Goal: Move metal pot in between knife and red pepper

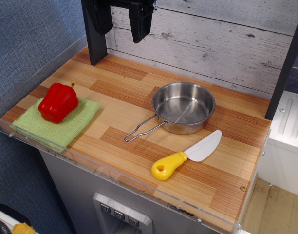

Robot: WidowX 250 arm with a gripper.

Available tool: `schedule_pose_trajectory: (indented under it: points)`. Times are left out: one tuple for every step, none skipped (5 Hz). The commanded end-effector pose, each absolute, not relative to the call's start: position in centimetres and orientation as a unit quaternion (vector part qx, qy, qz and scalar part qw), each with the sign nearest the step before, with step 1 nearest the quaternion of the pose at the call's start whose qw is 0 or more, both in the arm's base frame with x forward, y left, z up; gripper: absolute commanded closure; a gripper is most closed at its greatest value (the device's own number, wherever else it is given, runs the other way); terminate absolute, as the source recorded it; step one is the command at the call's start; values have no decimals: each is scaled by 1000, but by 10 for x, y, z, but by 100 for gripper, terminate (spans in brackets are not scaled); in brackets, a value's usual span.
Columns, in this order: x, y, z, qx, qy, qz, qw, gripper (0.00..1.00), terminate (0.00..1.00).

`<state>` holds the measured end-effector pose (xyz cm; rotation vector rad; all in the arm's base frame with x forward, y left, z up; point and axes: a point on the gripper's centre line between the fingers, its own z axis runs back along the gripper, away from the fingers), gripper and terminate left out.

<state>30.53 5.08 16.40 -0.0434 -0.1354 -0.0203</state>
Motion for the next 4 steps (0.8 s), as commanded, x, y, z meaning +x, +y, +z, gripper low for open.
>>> schedule_pose_trajectory:
  points:
    - [305,51,164,-22,-68,-10,997,0,0]
    - [309,44,159,-12,-102,-1,995,0,0]
    - [313,56,166,0,-171,43,984,0,0]
    - [329,56,149,-5,-176,36,984,0,0]
